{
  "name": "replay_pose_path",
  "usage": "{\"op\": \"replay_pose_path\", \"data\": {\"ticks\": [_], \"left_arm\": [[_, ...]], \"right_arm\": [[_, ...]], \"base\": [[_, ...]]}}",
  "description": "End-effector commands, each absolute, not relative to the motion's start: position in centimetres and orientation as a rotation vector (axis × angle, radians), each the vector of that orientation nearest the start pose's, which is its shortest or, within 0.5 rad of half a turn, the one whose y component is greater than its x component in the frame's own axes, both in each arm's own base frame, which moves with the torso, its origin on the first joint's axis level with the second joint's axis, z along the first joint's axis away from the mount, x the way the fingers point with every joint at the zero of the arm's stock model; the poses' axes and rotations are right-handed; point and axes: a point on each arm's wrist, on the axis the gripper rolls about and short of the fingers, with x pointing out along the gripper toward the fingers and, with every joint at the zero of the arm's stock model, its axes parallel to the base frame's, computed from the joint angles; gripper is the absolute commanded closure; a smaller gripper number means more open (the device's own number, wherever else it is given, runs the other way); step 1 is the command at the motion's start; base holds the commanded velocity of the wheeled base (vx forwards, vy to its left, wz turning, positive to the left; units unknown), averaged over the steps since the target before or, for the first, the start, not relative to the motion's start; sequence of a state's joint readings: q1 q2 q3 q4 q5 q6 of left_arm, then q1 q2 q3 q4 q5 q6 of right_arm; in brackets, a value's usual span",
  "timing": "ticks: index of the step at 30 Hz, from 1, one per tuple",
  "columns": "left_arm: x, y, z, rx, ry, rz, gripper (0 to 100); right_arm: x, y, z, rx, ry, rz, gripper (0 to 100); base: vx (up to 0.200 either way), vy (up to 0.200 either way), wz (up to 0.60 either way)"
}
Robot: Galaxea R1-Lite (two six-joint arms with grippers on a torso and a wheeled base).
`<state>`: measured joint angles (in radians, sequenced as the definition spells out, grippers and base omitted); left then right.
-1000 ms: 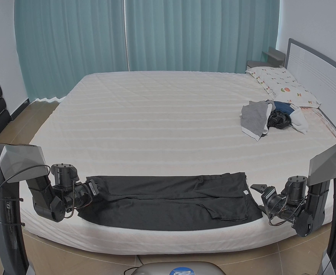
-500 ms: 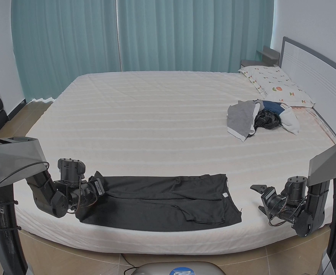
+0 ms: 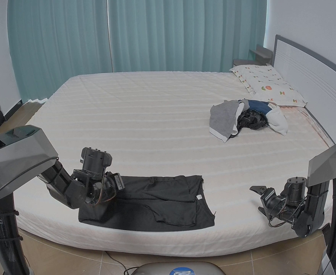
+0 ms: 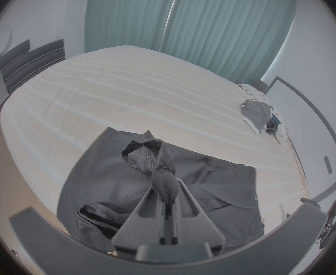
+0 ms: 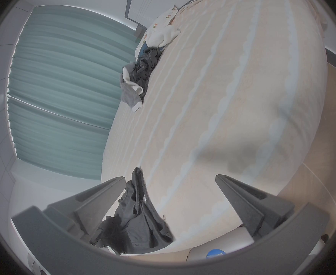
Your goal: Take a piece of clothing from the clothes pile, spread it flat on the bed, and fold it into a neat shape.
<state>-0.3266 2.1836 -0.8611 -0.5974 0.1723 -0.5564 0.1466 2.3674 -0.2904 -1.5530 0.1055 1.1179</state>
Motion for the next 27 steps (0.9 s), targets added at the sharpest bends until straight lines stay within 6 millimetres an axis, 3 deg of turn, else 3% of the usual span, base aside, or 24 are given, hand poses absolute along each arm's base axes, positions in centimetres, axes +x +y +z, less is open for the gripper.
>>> {"op": "replay_pose_path", "data": {"ticks": [1,3,13,20,27], "left_arm": [[35.0,-12.7,3.1,-0.355,0.709,0.023,100],[35.3,-14.8,3.7,-0.383,0.743,0.009,100],[36.4,-17.0,4.2,-0.404,0.791,0.008,100],[37.3,-18.8,2.7,-0.412,0.825,0.009,100],[38.0,-20.0,0.8,-0.413,0.838,0.021,100]], "right_arm": [[28.1,4.4,-3.1,1.074,0.599,-0.067,0],[28.1,4.5,-3.1,1.074,0.599,-0.066,0],[28.1,4.5,-3.1,1.072,0.602,-0.065,0],[28.1,4.5,-3.2,1.069,0.608,-0.067,0],[28.1,4.5,-3.3,1.066,0.609,-0.067,0]], "base": [[0.0,-0.2,0.0],[0.0,-0.2,0.0],[0.0,-0.2,0.0],[0.0,-0.2,0.0],[0.0,0.0,0.0]]}}
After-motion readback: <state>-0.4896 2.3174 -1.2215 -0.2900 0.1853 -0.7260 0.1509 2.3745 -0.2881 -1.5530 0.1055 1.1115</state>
